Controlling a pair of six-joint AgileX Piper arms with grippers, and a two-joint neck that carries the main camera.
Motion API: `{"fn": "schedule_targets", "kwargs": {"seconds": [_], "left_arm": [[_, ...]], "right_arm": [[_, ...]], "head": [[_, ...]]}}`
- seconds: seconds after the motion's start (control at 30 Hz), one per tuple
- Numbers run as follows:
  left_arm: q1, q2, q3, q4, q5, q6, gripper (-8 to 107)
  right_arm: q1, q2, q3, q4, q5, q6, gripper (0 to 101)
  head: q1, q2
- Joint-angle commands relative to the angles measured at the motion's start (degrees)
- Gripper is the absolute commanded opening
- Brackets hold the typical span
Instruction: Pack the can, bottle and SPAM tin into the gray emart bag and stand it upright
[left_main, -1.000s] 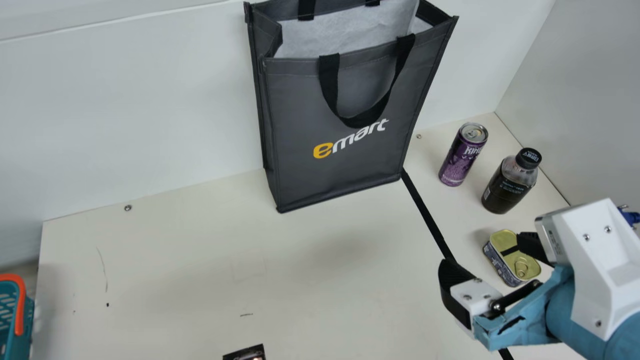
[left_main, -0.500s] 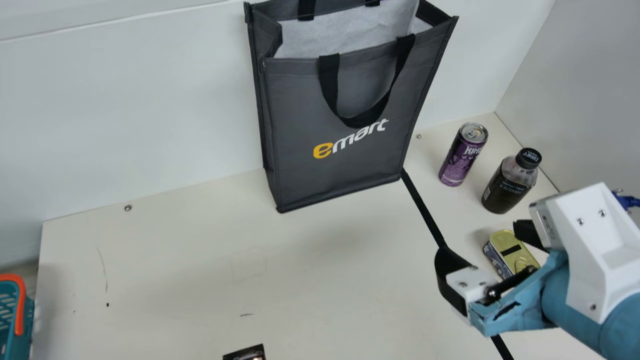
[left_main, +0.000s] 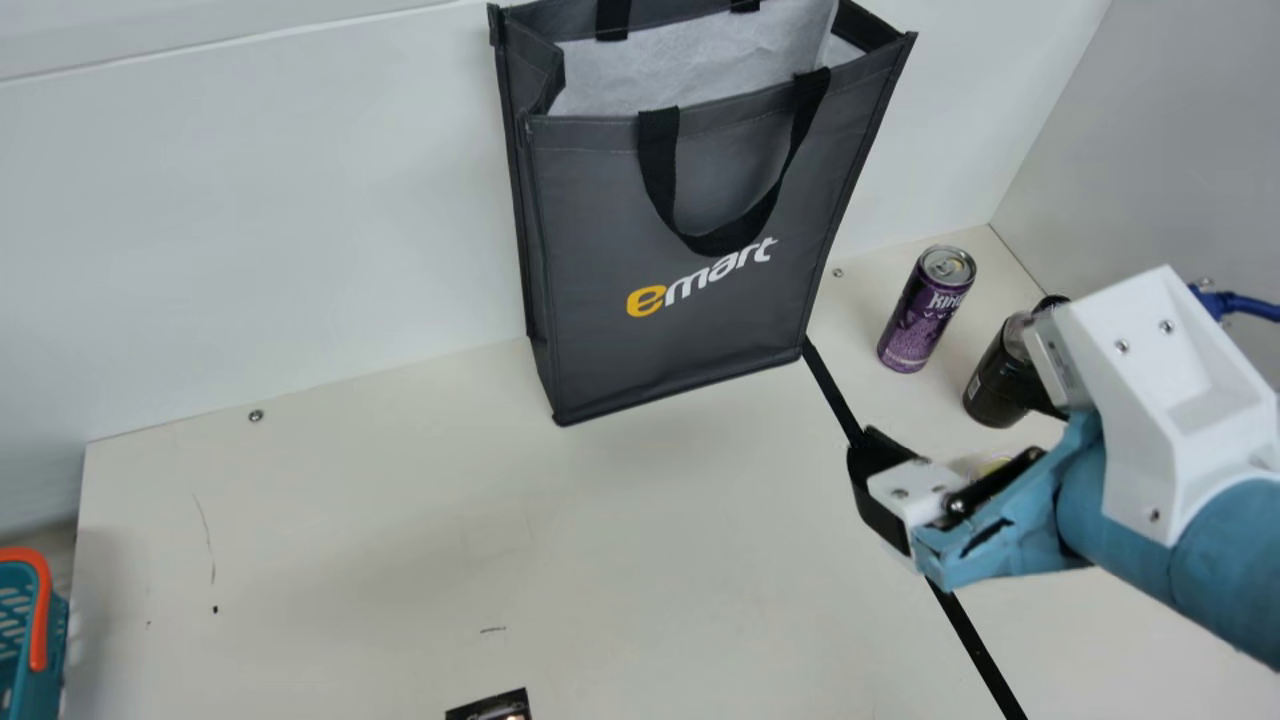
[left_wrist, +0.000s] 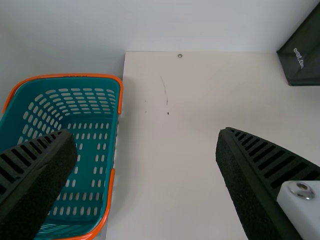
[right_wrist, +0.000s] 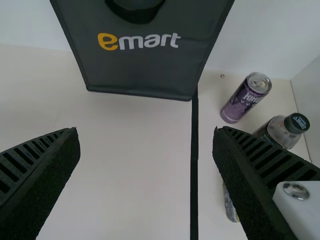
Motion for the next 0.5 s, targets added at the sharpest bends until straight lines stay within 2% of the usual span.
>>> {"fn": "schedule_targets", "kwargs": {"seconds": [0.0, 0.47], "left_arm": [[0.0, 0.0, 0.0, 0.0, 0.0, 0.0, 90], [0.0, 0.0, 0.0, 0.0, 0.0, 0.0, 90]], "right_arm": [[0.2, 1.1, -1.5, 0.0, 0.2, -0.5, 95], [-0.5, 8.4, -11.0, 1.7, 1.6, -5.4, 95]], "head": [[-1.3, -0.1], [-1.3, -0.1]]}}
